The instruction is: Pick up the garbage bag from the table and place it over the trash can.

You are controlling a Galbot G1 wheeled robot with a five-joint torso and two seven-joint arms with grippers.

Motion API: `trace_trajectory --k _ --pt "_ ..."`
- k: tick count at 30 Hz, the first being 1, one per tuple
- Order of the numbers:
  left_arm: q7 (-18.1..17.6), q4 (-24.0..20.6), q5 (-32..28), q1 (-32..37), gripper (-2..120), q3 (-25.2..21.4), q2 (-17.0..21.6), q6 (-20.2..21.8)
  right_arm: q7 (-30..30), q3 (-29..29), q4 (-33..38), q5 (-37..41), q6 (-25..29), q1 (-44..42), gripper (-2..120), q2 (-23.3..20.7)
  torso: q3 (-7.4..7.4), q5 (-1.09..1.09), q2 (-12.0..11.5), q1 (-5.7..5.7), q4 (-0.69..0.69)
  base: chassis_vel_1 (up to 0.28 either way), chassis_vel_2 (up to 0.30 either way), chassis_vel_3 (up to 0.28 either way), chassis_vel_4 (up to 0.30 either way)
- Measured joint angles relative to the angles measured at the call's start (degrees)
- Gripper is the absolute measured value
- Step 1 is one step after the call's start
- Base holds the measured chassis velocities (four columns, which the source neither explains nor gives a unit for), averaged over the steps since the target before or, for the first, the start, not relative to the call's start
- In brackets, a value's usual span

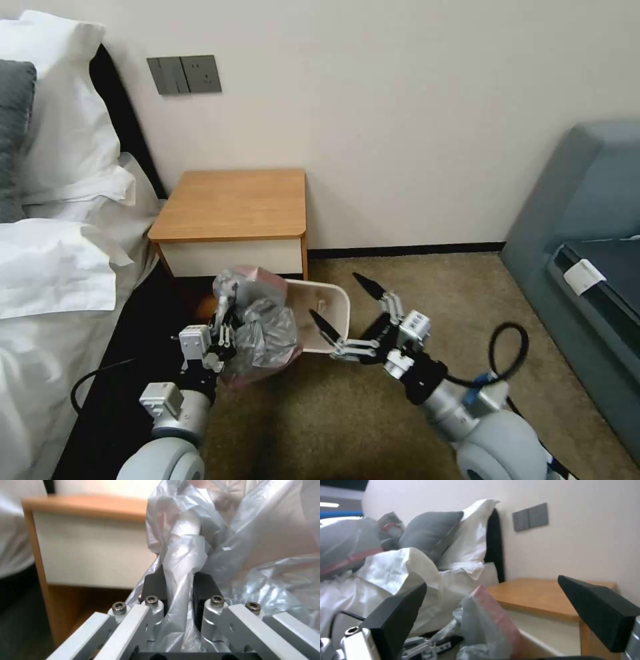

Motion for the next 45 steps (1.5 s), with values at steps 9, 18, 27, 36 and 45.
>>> trace_trajectory --k 9,18,27,36,45 --pt "0.71 -0.33 1.58 0.96 11 0.08 -1.45 -2.09 -3.61 -12.53 -10.26 0.72 -3.77 18.97 100 -1.87 0.0 0.0 0.0 0.0 0.0 0.0 0.0 0.0 0.0" --pt "0.85 -0.31 1.57 0.96 11 -0.38 -1.83 -2.27 -4.25 -16.23 -14.65 1.33 -4.03 25.52 100 -1.19 0.0 0.0 0.0 0.0 -0.01 0.0 0.0 0.0 0.0" --pt "0.88 0.17 1.26 0.28 11 -0.13 -2.3 -2.5 -4.4 -19.22 -17.02 1.39 -3.76 29.46 92 -1.21 0.0 0.0 0.0 0.0 -0.01 0.0 0.0 0.0 0.0" --pt "0.92 0.05 0.76 0.23 11 -0.33 -2.27 -2.62 -4.62 -19.62 -17.39 0.63 -3.13 29.47 52 -0.88 0.0 0.0 0.0 0.0 0.0 0.0 0.0 0.0 0.0" --pt "0.88 -0.1 0.59 0.13 11 -0.25 -2.45 -2.62 -4.73 -19.26 -17.33 0.26 -2.66 28.7 19 -0.95 0.0 0.0 0.0 0.0 -0.01 0.0 0.0 0.0 0.0"
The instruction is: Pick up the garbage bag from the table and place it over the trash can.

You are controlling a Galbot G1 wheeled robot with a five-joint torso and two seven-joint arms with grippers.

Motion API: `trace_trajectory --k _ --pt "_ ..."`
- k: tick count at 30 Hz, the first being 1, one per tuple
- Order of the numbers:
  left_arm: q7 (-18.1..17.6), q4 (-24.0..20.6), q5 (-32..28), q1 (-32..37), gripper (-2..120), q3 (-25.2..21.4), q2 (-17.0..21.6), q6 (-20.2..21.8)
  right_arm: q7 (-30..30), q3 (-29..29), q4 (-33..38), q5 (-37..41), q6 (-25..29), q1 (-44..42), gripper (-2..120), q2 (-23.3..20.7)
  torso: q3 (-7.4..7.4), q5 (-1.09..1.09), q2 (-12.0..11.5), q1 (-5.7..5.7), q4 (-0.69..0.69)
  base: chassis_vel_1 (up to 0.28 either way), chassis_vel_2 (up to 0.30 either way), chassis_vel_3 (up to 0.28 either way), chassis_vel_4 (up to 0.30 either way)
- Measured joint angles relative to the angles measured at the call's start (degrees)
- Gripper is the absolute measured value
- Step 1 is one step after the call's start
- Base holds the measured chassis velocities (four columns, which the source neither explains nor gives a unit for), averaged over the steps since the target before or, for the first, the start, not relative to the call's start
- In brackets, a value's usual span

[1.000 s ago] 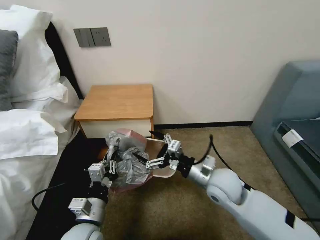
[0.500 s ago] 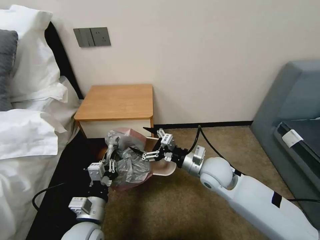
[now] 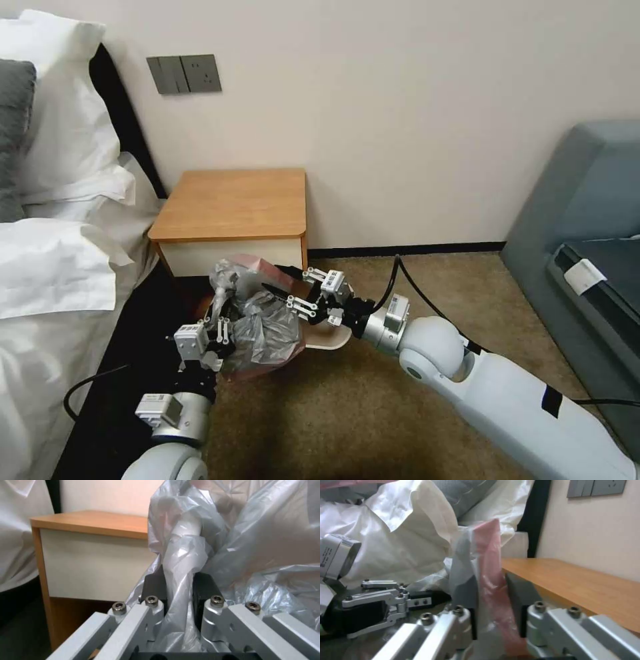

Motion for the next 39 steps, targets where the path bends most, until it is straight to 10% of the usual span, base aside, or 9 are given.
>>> trace_trajectory --k 7,39 --pt "-0.07 -0.09 -0.02 -0.01 11 -0.04 -0.03 0.0 0.04 0.19 -0.05 -0.14 0.17 0.23 0 0.29 0.0 0.0 0.0 0.0 0.0 0.0 0.0 0.0 0.0" --pt "-0.09 -0.8 -0.37 0.55 11 -0.53 1.03 -1.65 0.24 1.58 -9.66 0.3 1.68 7.94 0 -3.23 0.0 0.0 0.0 0.0 0.0 0.0 0.0 0.0 0.0"
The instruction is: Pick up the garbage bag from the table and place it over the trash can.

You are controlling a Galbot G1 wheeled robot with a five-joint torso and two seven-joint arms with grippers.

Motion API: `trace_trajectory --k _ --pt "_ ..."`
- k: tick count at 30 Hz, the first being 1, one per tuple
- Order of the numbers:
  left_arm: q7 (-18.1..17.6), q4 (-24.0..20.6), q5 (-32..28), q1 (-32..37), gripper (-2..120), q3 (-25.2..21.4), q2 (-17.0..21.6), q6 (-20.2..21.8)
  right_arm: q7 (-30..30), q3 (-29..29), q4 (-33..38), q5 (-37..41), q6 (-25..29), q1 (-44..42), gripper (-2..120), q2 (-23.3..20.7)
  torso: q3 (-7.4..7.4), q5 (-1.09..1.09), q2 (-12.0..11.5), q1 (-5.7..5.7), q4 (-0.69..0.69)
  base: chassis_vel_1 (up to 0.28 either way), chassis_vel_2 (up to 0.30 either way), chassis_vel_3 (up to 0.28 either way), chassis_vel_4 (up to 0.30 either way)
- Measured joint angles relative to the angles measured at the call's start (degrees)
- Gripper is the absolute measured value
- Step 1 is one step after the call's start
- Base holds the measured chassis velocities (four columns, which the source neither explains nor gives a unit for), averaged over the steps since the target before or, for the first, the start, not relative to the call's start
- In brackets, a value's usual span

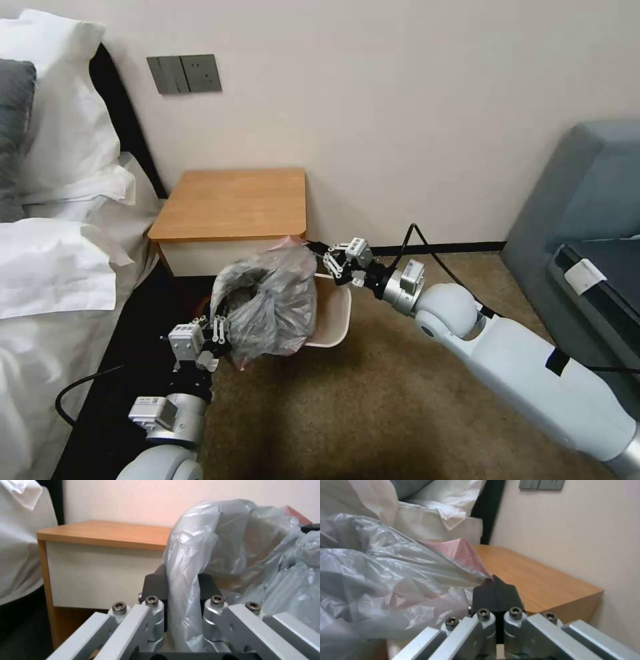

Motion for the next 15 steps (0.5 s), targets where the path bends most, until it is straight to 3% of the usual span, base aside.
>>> trace_trajectory --k 14,15 --pt "-0.11 0.06 -1.2 -0.43 11 -0.28 0.3 -0.17 -0.56 1.26 -2.14 -0.42 0.71 -0.66 0 -2.12 0.0 0.0 0.0 0.0 0.0 0.0 0.0 0.0 0.0" --pt "-0.14 0.06 -1.4 -0.49 11 -0.49 0.33 -0.18 -0.72 1.87 -2.08 -0.54 0.9 -1.13 7 -2.35 0.0 0.0 0.0 0.0 0.0 0.0 0.0 0.0 0.0"
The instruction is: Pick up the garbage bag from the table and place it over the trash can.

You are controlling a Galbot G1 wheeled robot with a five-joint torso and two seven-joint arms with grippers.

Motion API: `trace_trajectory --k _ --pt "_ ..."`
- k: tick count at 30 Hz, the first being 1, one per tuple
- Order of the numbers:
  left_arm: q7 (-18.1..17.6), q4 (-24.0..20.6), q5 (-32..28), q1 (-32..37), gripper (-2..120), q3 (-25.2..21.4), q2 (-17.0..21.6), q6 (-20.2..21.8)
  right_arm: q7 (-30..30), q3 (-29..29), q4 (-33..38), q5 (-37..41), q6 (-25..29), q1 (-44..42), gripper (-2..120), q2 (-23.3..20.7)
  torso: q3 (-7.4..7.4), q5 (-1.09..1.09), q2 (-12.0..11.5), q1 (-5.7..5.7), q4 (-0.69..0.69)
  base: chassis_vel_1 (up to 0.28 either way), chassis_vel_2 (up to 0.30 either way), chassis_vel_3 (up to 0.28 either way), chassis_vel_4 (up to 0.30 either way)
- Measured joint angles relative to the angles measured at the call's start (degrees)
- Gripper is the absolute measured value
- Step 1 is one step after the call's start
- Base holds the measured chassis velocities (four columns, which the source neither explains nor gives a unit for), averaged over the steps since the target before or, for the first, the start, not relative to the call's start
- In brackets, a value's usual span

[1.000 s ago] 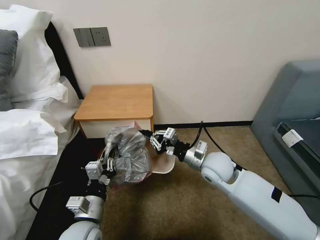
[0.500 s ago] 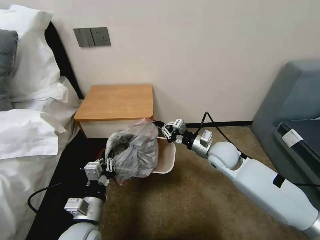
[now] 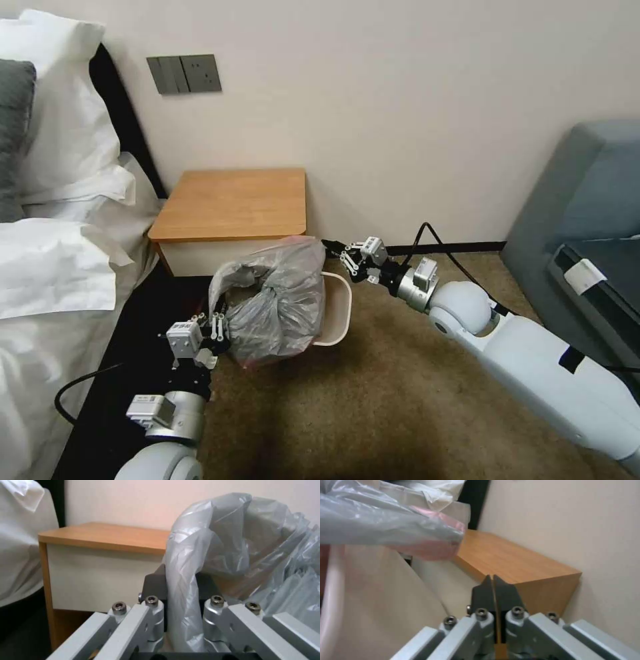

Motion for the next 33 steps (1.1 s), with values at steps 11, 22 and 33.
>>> trace_trajectory --k 11,22,33 --pt "-0.58 1.36 -2.32 -1.35 11 -0.93 -0.19 0.0 3.7 14.0 15.83 1.42 0.48 -18.01 43 -1.9 -0.01 -0.01 0.0 0.0 -0.01 0.0 0.0 0.0 0.0" --pt "-0.69 0.72 -4.24 -1.82 11 -0.85 -1.31 0.13 26.66 14.09 37.85 18.12 -20.71 -34.81 70 2.38 -0.01 -0.01 0.01 0.0 0.0 0.0 0.0 0.0 0.0" --pt "-0.69 -1.65 -5.45 -1.96 11 -0.84 -2.13 0.62 30.51 11.46 37.77 23.21 -26.75 -33.4 79 5.86 0.0 0.0 0.01 0.0 0.0 0.0 0.0 0.0 0.0"
